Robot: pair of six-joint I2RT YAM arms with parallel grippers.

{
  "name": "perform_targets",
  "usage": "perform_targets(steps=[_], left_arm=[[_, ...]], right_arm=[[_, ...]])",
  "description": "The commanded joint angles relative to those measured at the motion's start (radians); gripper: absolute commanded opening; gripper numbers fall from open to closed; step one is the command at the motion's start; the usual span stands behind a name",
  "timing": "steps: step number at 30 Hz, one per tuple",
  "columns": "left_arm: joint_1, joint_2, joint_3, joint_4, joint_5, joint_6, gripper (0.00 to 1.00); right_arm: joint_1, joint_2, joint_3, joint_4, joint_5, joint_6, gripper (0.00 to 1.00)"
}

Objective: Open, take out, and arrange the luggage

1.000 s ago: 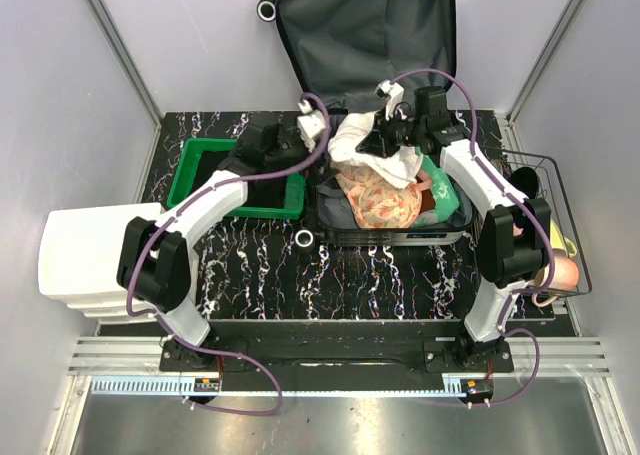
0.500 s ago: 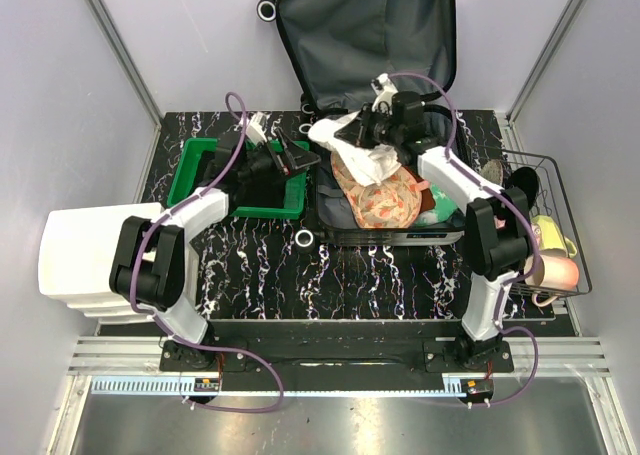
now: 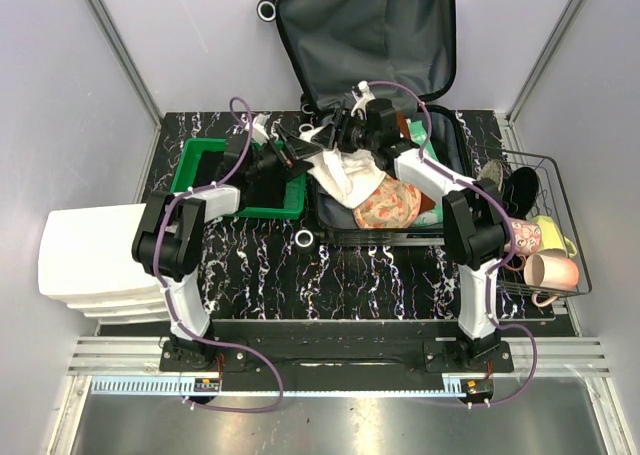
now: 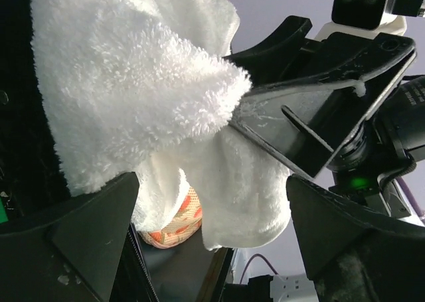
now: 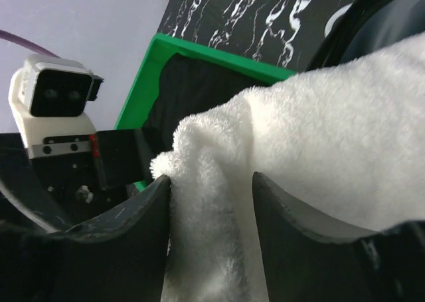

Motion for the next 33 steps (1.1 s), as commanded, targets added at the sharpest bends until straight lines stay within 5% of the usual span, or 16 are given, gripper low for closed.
perform_targets(steps=[1, 8, 14, 24, 29, 31, 33], left_arm=[[0.033, -0.067, -0.007, 0.106, 0.019, -0.018, 0.98], [0.094, -0.195, -0.083, -0.058, -0.004, 0.119, 0.88], [0.097, -0.229, -0.103, -0.169, -0.033, 0.177, 0.88], [0.093, -0.187, -0.102, -0.138, -0.042, 0.108, 0.94], [0.096, -0.2, -0.106, -0.163, -0.045, 0.125, 0.94], [0.094, -0.209, -0.11, -0.169, -0.045, 0.133, 0.94], [0.094, -0.21, -0.111, -0.175, -0.042, 0.141, 0.94]], right_arm=[[-0.004, -0.065, 0.057, -0.032, 0.027, -0.153, 0.56], [-0.001, -0.156, -0.017, -0.303, -0.007, -0.728, 0.52], [0.022, -0.251, -0.154, -0.336, -0.043, -0.908, 0.84], [0.148, -0.176, -0.232, -0.232, 0.183, -1.177, 0.85], [0.156, -0.096, -0.213, -0.117, 0.311, -1.209, 0.71], [0.154, -0.084, -0.209, -0.075, 0.346, -1.218, 0.58], [0.153, -0.077, -0.205, -0.06, 0.352, -1.222, 0.32]])
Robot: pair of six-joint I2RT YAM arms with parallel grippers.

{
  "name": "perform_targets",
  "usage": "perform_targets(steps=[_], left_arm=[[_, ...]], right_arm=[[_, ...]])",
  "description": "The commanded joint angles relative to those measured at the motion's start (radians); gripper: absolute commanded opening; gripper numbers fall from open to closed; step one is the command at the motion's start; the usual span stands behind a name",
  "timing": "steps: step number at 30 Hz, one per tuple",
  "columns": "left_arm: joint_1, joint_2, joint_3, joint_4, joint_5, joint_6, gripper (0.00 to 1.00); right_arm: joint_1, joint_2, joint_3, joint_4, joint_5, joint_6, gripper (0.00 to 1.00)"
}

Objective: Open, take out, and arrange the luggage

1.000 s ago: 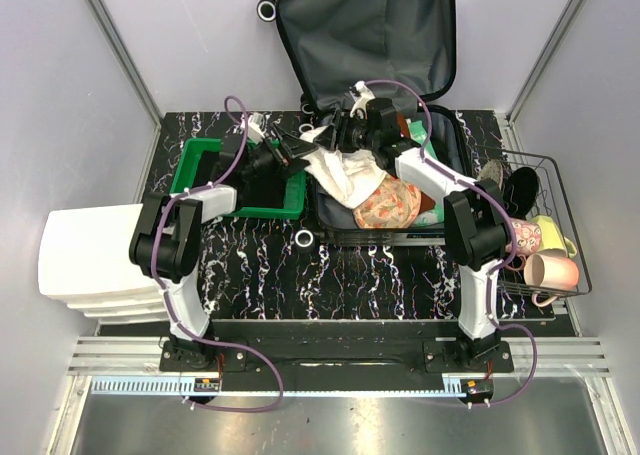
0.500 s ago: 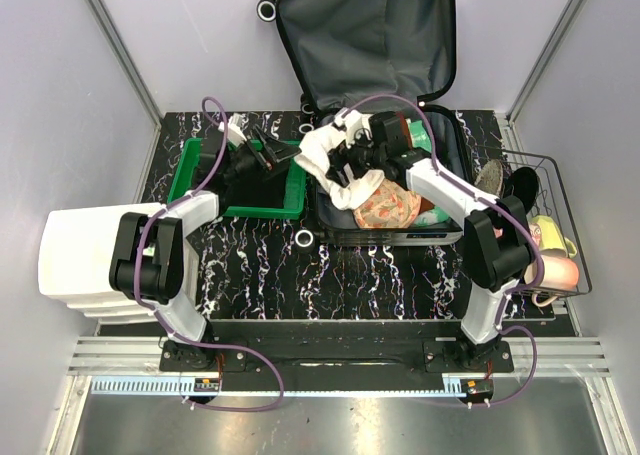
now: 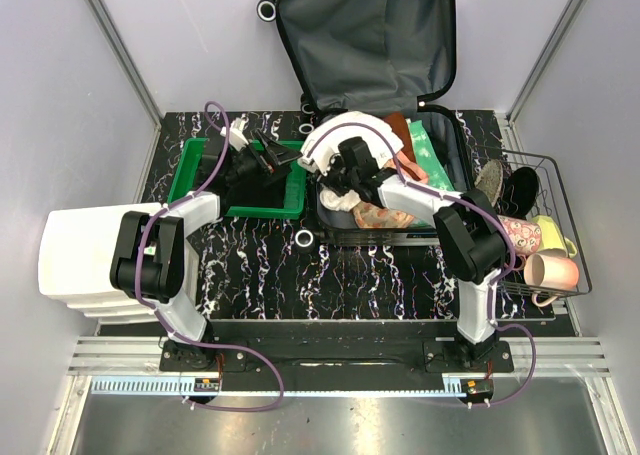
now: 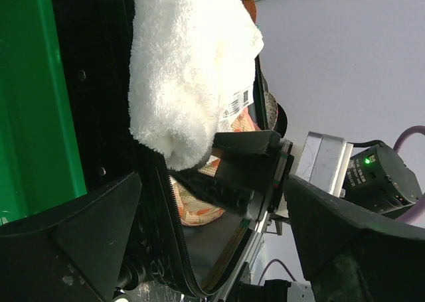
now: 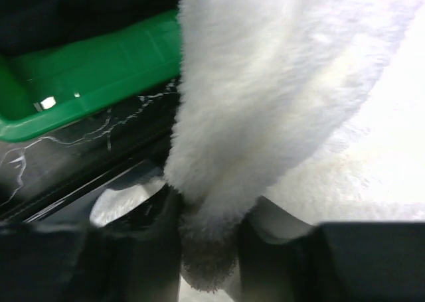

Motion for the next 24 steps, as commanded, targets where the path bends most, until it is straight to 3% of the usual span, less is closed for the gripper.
perform_targets(steps=[1, 2, 3, 10, 21, 24], left_arm=[[0.0, -0.018, 0.004, 0.009, -0.015, 0.023, 0.94], [0.0, -0.02, 0.005, 0.014, -0.014, 0.022, 0.94], [0.001, -0.017, 0.007, 0.017, -0.012, 0.018, 0.94], [0.001, -0.012, 0.018, 0.045, -0.025, -0.006, 0.96], [-0.08, 0.092, 0.134, 0.025, -0.089, -0.011, 0.94], [-0.1, 0.133, 0.174, 0.02, -0.101, -0.029, 0.96]], right_arm=[[-0.006, 0.023, 0.028, 0.114, 0.102, -0.04, 0.22], [-0.013, 0.02, 0.034, 0.112, 0.074, -0.014, 0.02], [-0.017, 0.014, 0.042, 0.114, 0.056, 0.005, 0.0], [-0.064, -0.09, 0.061, 0.171, -0.196, 0.25, 0.0], [-0.067, -0.079, 0.067, 0.122, -0.234, 0.198, 0.0], [-0.067, -0.083, 0.067, 0.119, -0.234, 0.203, 0.06]])
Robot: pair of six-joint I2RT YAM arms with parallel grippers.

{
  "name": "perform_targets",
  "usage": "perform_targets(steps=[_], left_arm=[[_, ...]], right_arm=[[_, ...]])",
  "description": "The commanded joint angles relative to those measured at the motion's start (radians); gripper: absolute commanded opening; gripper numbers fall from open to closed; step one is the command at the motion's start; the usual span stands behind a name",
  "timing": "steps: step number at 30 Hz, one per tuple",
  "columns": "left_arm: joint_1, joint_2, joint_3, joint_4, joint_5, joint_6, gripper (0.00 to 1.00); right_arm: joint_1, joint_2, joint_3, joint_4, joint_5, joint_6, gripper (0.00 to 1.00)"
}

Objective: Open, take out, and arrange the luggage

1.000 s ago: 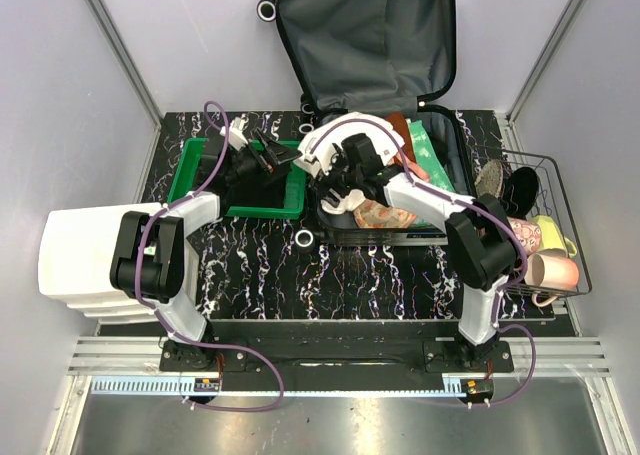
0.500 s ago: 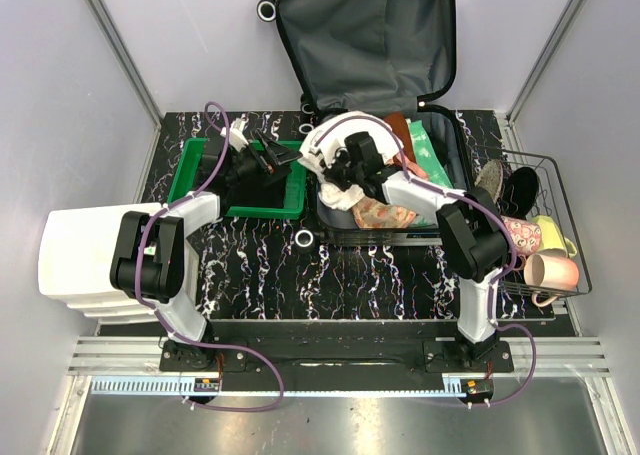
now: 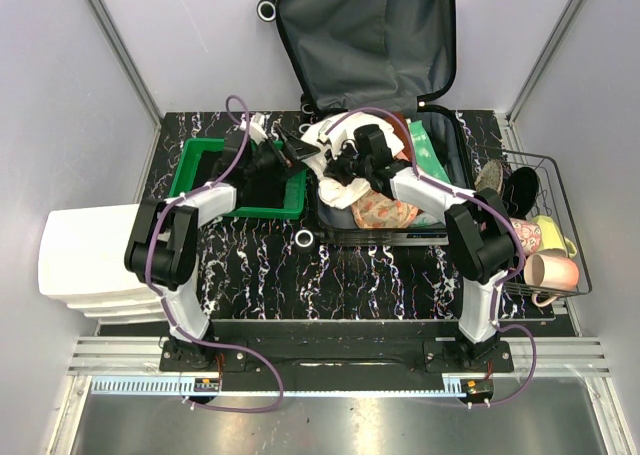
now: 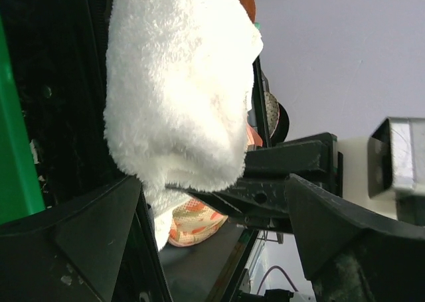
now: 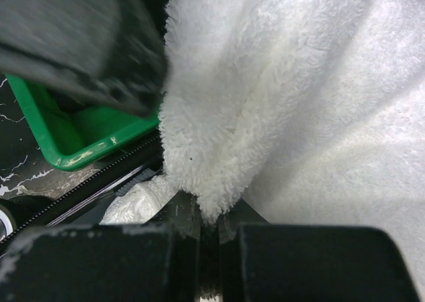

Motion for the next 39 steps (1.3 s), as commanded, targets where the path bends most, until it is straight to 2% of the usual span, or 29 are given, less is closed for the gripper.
perform_targets(steps=[1, 3, 9, 11, 14, 15, 16, 17, 18, 19, 21, 22, 26, 27, 32, 34, 39], left_arm=[[-0.03, 0.05, 0.091, 0.017, -0.056, -0.027, 0.96], [-0.039, 0.071, 0.109, 0.009, -0.071, -0.038, 0.96], [-0.055, 0.104, 0.158, -0.066, -0.099, -0.035, 0.86], [-0.053, 0.099, 0.148, -0.098, -0.11, -0.025, 0.86], [-0.059, 0.105, 0.158, -0.084, -0.097, -0.019, 0.69], [-0.058, 0.107, 0.192, -0.109, -0.082, 0.002, 0.61], [-0.059, 0.107, 0.212, -0.13, -0.073, 0.019, 0.47], [-0.059, 0.093, 0.233, -0.165, -0.065, 0.043, 0.4], [-0.055, 0.082, 0.279, -0.255, -0.056, 0.111, 0.35], [-0.052, 0.052, 0.302, -0.306, -0.05, 0.148, 0.23], [-0.038, 0.019, 0.365, -0.458, -0.035, 0.258, 0.13], [-0.032, -0.005, 0.384, -0.507, -0.022, 0.292, 0.02], [0.007, -0.019, 0.482, -0.772, 0.027, 0.422, 0.0], [0.023, -0.013, 0.502, -0.902, 0.038, 0.479, 0.0], [0.094, -0.011, 0.545, -1.129, 0.047, 0.64, 0.0], [0.122, 0.004, 0.576, -1.247, 0.028, 0.764, 0.0], [0.184, 0.106, 0.77, -1.524, -0.06, 1.045, 0.0]], right_arm=[[0.004, -0.059, 0.05, 0.06, -0.052, 0.0, 0.08], [0.004, -0.06, 0.048, 0.06, -0.05, -0.003, 0.11], [0.004, -0.071, 0.044, 0.072, -0.038, -0.006, 0.11], [0.004, -0.072, 0.047, 0.064, -0.03, -0.007, 0.11], [0.004, -0.082, 0.048, 0.063, -0.036, -0.003, 0.23], [0.004, -0.085, 0.047, 0.063, -0.039, -0.004, 0.31], [0.004, -0.091, 0.048, 0.057, -0.035, -0.003, 0.36], [0.004, -0.104, 0.047, 0.054, -0.027, -0.003, 0.4], [0.001, -0.114, 0.048, 0.051, -0.021, -0.001, 0.45], [-0.01, -0.126, 0.047, 0.037, -0.019, 0.002, 0.54], [-0.025, -0.169, 0.042, 0.023, -0.024, 0.034, 0.66], [-0.046, -0.186, 0.039, 0.005, -0.039, 0.046, 0.73], [-0.088, -0.294, 0.001, -0.028, -0.064, 0.104, 0.86], [-0.094, -0.311, -0.008, -0.031, -0.065, 0.118, 0.88], [-0.131, -0.382, -0.034, -0.092, -0.041, 0.123, 0.92], [-0.143, -0.39, -0.039, -0.106, -0.029, 0.117, 0.93], [-0.158, -0.399, -0.05, -0.123, -0.016, 0.103, 0.98]])
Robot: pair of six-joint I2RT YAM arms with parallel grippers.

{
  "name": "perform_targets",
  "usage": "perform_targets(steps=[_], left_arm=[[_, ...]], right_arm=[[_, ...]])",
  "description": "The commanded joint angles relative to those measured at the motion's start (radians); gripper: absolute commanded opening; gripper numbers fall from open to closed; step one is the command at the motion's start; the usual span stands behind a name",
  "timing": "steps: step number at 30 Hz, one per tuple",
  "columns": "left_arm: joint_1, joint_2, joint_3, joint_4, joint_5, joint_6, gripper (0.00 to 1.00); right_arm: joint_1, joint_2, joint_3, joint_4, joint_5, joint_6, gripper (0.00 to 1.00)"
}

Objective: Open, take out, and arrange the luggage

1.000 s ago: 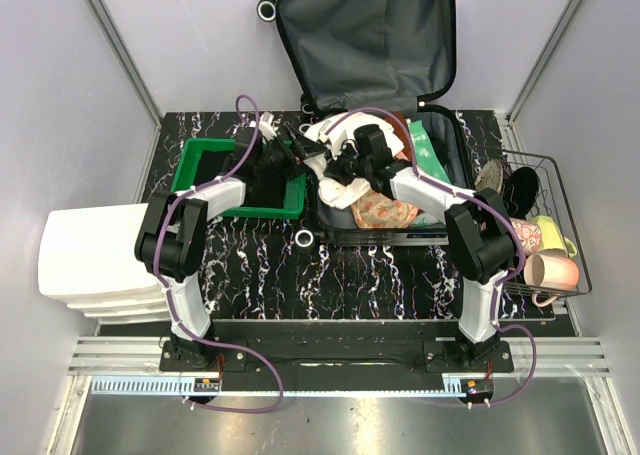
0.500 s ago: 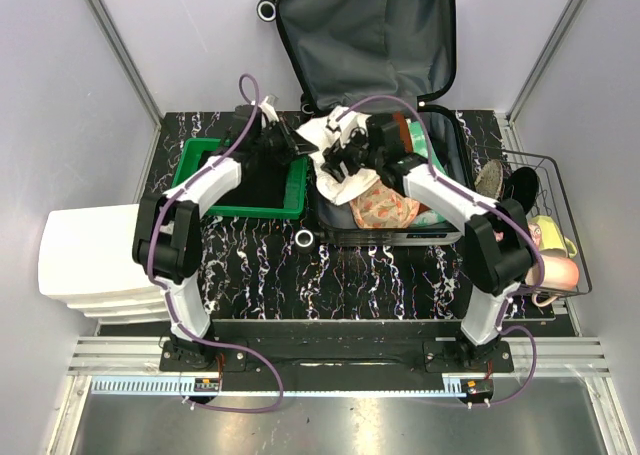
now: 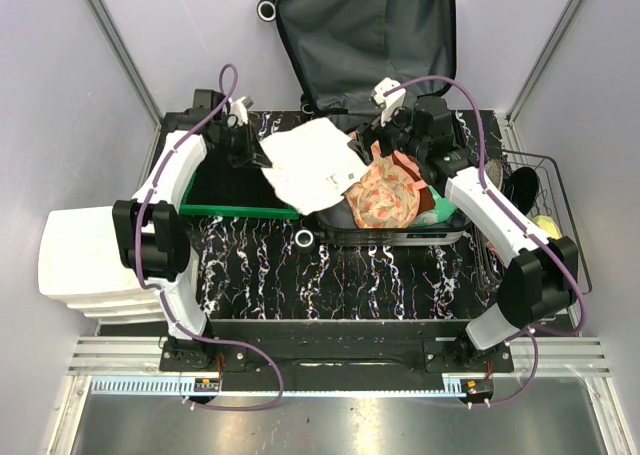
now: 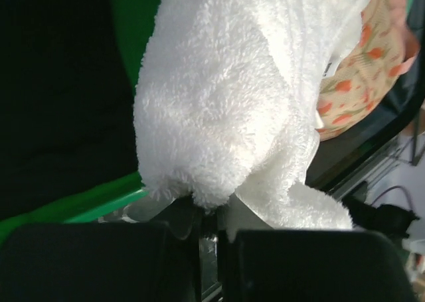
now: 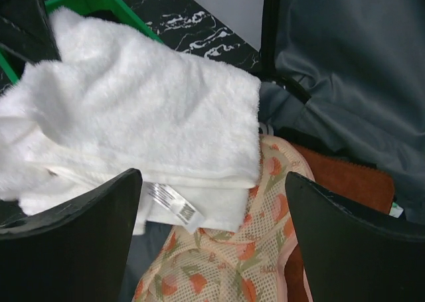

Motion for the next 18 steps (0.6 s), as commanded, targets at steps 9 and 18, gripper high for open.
perform_targets(steps=[9, 18], left_arm=[[0.118, 0.285, 0.537, -0.493, -0.251, 0.592, 0.0], [0.204, 0.375, 0.587, -0.366, -0.46, 0.661, 0.0]], right_arm=[[-0.013, -0.003, -0.022, -0.043, 0.015, 0.0, 1.0], [-0.013, -0.007, -0.019, -0.052, 0.023, 0.006, 1.0]])
